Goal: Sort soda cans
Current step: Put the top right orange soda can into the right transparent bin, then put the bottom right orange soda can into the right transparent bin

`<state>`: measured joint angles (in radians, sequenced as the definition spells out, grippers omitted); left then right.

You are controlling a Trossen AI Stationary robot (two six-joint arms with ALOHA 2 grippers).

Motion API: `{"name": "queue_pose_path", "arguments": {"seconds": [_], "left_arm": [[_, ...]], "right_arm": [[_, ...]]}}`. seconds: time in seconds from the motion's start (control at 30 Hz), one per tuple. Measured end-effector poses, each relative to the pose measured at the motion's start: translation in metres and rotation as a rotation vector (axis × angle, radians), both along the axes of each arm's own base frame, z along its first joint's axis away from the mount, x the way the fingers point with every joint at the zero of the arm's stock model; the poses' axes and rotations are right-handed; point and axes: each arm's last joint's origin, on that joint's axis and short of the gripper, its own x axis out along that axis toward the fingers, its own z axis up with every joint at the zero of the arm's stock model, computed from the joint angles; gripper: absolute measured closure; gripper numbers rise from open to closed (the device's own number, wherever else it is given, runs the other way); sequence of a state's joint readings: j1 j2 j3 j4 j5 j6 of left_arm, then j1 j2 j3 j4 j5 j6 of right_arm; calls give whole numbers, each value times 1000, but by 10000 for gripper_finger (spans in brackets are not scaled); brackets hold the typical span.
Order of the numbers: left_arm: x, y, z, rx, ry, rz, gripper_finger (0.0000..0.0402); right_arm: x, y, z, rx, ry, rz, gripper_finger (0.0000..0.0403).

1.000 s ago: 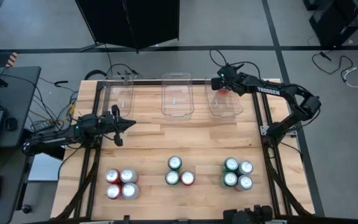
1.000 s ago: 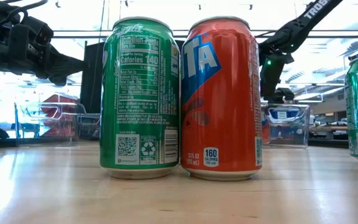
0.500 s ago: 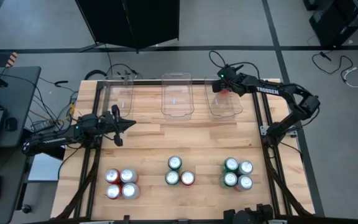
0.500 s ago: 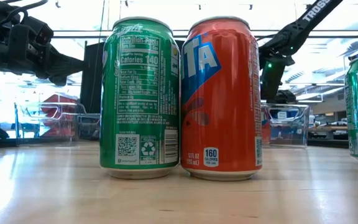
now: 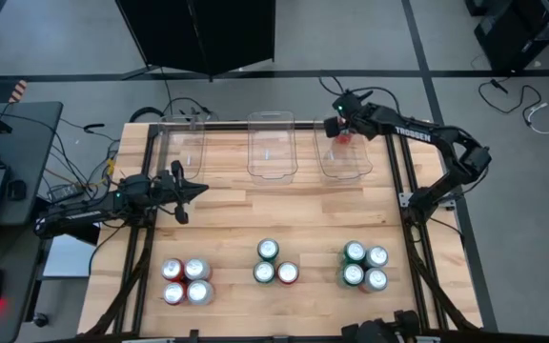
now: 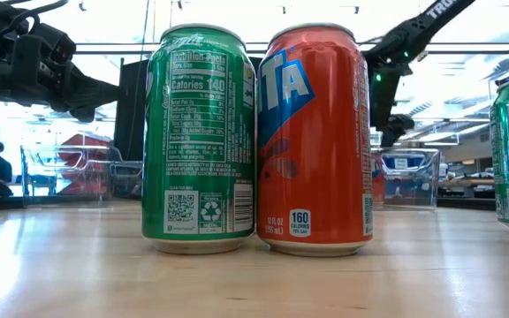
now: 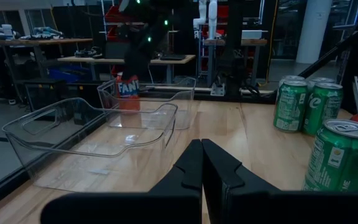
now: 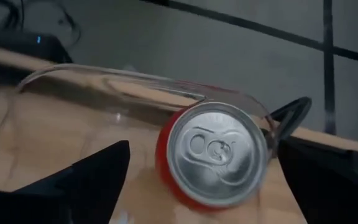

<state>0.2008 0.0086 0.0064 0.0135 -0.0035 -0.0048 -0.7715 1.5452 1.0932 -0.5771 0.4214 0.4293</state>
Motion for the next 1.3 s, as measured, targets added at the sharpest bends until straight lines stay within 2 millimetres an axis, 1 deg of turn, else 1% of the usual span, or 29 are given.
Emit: {"name": "queue_pose_path", "arguments": {"seconds": [0.13,0.23,0.3,0.37,0.47,0.53,0.6,0.73,0.9,1.0,1.07,1.17,1.23,1.3], "left_arm": [[0,0,0,0,0,0,400],[0,0,0,0,0,0,400],[0,0,0,0,-1,0,399],[0,0,0,0,0,0,400],[0,0,0,0,0,0,400],[0,0,0,0,0,0,400],[0,0,0,0,0,0,400],[0,0,0,0,0,0,400],[0,0,0,0,-1,0,400],[0,0,0,0,0,0,400],[0,0,0,0,0,0,400],[0,0,0,0,-1,0,400],[0,0,0,1,-2,0,400],[0,0,0,0,-2,0,400]], "right_arm": [[6,9,30,61,103,90,4],[15,22,56,79,157,185,5],[23,36,72,105,160,275,4],[33,52,85,157,120,393,4],[52,84,96,271,7,598,11],[65,111,97,334,-43,712,16],[75,142,97,378,-55,813,20],[92,207,98,392,-88,980,23],[100,287,104,353,-209,1128,18],[99,328,103,294,-251,1172,20],[99,351,99,253,-264,1200,26],[105,376,88,227,-279,1240,37],[111,387,78,237,-291,1244,42],[117,395,67,253,-283,1232,45]]}}
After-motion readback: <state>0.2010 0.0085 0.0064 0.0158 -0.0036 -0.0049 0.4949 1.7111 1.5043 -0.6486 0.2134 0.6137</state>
